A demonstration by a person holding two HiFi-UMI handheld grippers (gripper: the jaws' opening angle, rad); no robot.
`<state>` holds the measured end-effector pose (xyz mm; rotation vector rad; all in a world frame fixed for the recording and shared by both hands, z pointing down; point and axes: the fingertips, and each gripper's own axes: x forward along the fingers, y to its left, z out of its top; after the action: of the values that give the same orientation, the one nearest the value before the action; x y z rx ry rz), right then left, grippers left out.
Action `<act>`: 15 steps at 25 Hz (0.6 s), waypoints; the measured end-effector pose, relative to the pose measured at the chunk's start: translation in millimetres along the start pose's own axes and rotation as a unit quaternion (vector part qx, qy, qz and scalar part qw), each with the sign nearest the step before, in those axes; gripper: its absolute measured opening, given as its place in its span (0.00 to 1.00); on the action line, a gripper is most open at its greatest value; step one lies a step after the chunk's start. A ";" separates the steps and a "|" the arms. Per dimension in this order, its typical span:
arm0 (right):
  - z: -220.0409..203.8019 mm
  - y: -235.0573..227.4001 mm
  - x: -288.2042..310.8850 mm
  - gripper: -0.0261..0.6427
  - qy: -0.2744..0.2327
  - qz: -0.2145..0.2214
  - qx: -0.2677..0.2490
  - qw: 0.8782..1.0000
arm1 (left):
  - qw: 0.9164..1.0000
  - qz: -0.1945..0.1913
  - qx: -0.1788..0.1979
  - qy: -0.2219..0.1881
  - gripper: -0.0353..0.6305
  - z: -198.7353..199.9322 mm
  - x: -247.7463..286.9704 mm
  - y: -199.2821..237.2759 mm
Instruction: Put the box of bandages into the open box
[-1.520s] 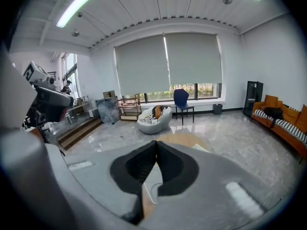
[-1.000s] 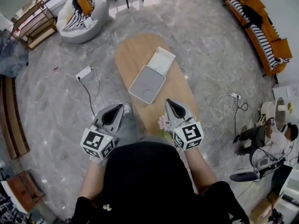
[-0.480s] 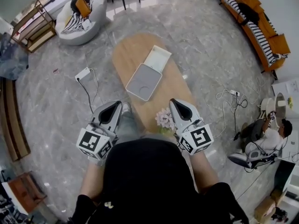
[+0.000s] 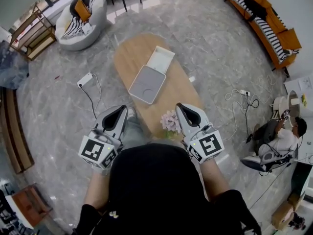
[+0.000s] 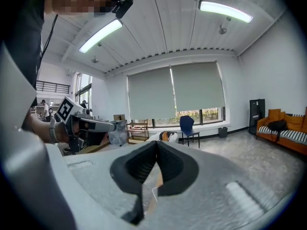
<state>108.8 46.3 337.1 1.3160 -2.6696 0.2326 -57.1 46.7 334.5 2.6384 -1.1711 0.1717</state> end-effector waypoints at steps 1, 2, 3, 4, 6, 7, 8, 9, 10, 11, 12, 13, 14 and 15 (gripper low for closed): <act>-1.3 -1.1 -2.6 0.04 0.000 0.000 0.000 1.000 | 1.000 0.000 0.000 -0.001 0.07 0.4 1.0 -3.2; -2.5 -2.3 -5.4 0.03 0.000 -0.002 0.001 1.000 | 1.000 -0.002 0.003 -0.001 0.07 0.4 1.9 -6.7; -3.7 -3.6 -8.0 0.03 -0.001 -0.003 0.003 1.000 | 1.000 -0.005 0.005 0.000 0.07 0.2 2.6 -9.8; -4.4 -4.7 -10.1 0.04 -0.002 -0.005 0.005 1.000 | 1.000 -0.006 0.006 0.000 0.07 0.2 3.0 -12.1; -5.0 -5.9 -12.9 0.03 -0.003 -0.006 0.008 1.000 | 1.000 -0.003 0.004 -0.001 0.07 0.8 3.2 -14.5; -5.5 -6.4 -13.8 0.03 -0.003 -0.007 0.009 1.000 | 1.000 -0.002 0.004 0.000 0.07 0.8 3.3 -15.2; -6.2 -7.1 -14.7 0.03 -0.002 -0.007 0.010 1.000 | 1.000 -0.003 0.005 0.001 0.07 0.8 3.6 -16.1; -6.7 -7.9 -15.4 0.03 -0.001 -0.008 0.011 1.000 | 1.000 -0.004 0.007 0.002 0.07 0.8 4.1 -17.2; -7.0 -8.9 -16.1 0.03 -0.001 -0.008 0.011 1.000 | 1.000 -0.007 0.009 0.003 0.07 1.0 4.9 -18.4; -6.9 -9.8 -16.5 0.03 0.000 -0.009 0.011 1.000 | 1.000 -0.009 0.012 0.003 0.07 1.6 5.6 -19.4; -6.6 -10.4 -16.5 0.03 -0.001 -0.010 0.011 1.000 | 1.000 -0.009 0.012 0.003 0.07 2.2 6.1 -19.7; -6.5 -10.6 -16.3 0.03 -0.002 -0.011 0.011 1.000 | 1.000 -0.008 0.012 0.002 0.07 2.5 6.5 -19.5; -6.6 -10.4 -16.1 0.03 -0.003 -0.011 0.012 1.000 | 1.000 -0.007 0.012 0.002 0.07 2.1 6.7 -19.3; -6.8 -9.9 -16.4 0.03 -0.003 -0.011 0.013 1.000 | 1.000 -0.007 0.012 0.003 0.07 1.1 7.0 -19.4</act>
<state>127.1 54.4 341.1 1.3548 -2.6644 0.2615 -38.0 53.8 331.4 2.6639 -1.1545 0.1913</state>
